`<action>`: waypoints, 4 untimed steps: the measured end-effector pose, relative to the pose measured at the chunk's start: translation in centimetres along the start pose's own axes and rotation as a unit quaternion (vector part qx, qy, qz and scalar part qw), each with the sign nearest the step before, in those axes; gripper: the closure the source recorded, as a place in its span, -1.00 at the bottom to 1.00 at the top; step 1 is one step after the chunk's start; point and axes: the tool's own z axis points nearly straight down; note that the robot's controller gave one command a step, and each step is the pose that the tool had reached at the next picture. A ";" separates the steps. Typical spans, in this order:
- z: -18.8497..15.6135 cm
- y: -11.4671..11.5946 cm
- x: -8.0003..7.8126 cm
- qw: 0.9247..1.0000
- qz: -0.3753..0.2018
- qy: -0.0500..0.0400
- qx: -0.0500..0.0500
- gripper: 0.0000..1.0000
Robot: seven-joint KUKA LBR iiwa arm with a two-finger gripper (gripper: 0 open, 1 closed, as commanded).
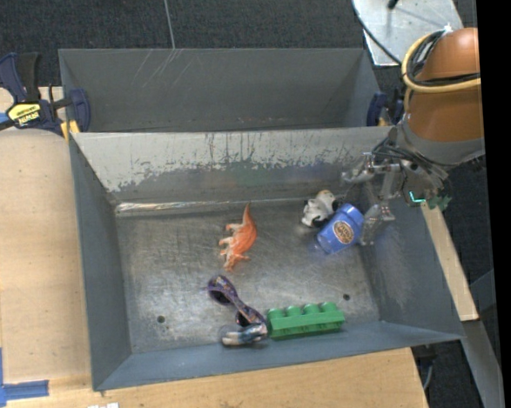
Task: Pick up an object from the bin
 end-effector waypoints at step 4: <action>7.1 -3.4 -1.7 1.000 0.012 -0.004 0.000 -1.00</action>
Offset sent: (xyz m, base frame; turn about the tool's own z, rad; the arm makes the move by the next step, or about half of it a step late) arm 0.0182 -0.0416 -0.1229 -0.0855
